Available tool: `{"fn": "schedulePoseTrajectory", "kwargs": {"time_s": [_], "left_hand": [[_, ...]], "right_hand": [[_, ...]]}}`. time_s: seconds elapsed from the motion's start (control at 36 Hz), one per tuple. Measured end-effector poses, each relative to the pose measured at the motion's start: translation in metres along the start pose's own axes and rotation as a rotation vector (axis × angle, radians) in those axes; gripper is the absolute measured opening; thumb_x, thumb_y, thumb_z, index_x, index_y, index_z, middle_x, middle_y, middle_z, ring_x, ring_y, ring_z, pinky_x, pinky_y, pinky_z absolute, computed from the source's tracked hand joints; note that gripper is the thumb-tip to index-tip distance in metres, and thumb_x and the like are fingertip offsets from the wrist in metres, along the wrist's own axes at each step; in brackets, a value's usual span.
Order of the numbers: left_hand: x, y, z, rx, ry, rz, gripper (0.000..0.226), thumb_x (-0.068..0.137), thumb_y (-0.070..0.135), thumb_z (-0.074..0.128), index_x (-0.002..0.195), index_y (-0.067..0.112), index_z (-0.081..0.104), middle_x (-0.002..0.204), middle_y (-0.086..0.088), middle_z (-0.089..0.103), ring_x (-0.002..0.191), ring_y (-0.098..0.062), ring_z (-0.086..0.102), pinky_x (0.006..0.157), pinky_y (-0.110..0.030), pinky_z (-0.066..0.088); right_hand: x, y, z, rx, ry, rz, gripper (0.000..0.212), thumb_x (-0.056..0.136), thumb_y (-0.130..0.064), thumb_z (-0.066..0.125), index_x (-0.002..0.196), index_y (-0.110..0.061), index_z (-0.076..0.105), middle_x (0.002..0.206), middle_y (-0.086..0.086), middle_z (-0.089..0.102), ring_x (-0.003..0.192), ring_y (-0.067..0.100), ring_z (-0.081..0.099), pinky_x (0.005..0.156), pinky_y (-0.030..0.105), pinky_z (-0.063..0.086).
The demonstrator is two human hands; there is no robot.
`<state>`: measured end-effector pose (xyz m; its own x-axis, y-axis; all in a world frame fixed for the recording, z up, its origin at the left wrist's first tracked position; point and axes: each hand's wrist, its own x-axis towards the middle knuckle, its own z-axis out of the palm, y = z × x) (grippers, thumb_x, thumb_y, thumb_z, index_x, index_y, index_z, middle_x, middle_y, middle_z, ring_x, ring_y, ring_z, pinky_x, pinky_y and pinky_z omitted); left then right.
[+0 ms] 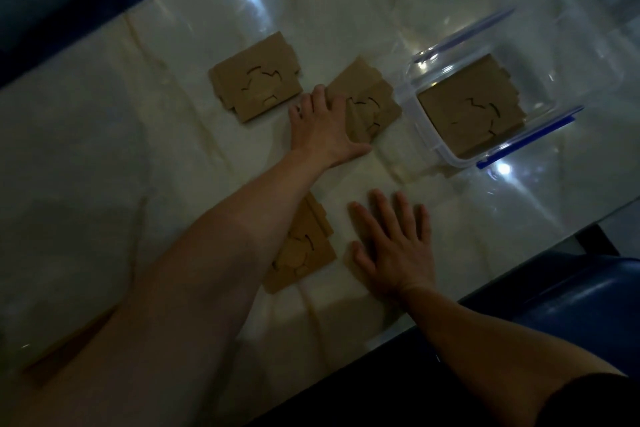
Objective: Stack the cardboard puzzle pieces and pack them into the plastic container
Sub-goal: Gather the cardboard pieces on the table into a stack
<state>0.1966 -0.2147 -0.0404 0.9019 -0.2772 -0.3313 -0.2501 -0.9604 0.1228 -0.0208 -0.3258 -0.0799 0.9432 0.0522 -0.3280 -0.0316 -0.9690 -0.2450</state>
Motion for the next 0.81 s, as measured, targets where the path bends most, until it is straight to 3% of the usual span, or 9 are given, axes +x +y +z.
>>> {"fn": "schedulePoseTrajectory", "kwargs": {"time_s": [0.22, 0.56, 0.81], "left_hand": [[-0.003, 0.005, -0.004, -0.022, 0.021, -0.01, 0.097, 0.06, 0.073, 0.066, 0.137, 0.023, 0.036, 0.146, -0.018, 0.028, 0.13, -0.037, 0.03, 0.101, -0.05, 0.027], [-0.045, -0.024, -0.005, -0.132, 0.058, -0.03, 0.098, 0.058, 0.075, 0.064, 0.137, 0.026, 0.032, 0.151, -0.015, 0.02, 0.137, -0.036, 0.02, 0.108, -0.054, 0.018], [-0.113, -0.063, -0.004, -0.278, 0.081, -0.093, 0.08, 0.055, 0.078, 0.061, 0.119, 0.034, 0.041, 0.147, -0.008, 0.024, 0.135, -0.032, 0.022, 0.109, -0.054, 0.021]], "right_hand": [[0.0, -0.001, -0.002, 0.007, -0.013, 0.013, 0.071, 0.092, -0.066, 0.03, 0.153, -0.047, 0.0, 0.164, -0.008, -0.002, 0.15, 0.024, -0.006, 0.118, 0.055, -0.006], [0.0, -0.003, -0.003, -0.004, -0.007, 0.021, 0.069, 0.092, -0.067, 0.024, 0.151, -0.049, -0.008, 0.163, -0.008, -0.01, 0.151, 0.024, -0.011, 0.118, 0.053, -0.008], [-0.002, -0.005, -0.011, 0.01, -0.014, 0.015, 0.067, 0.093, -0.068, 0.019, 0.149, -0.051, -0.012, 0.164, -0.008, -0.013, 0.15, 0.024, -0.013, 0.118, 0.051, -0.011]]}}
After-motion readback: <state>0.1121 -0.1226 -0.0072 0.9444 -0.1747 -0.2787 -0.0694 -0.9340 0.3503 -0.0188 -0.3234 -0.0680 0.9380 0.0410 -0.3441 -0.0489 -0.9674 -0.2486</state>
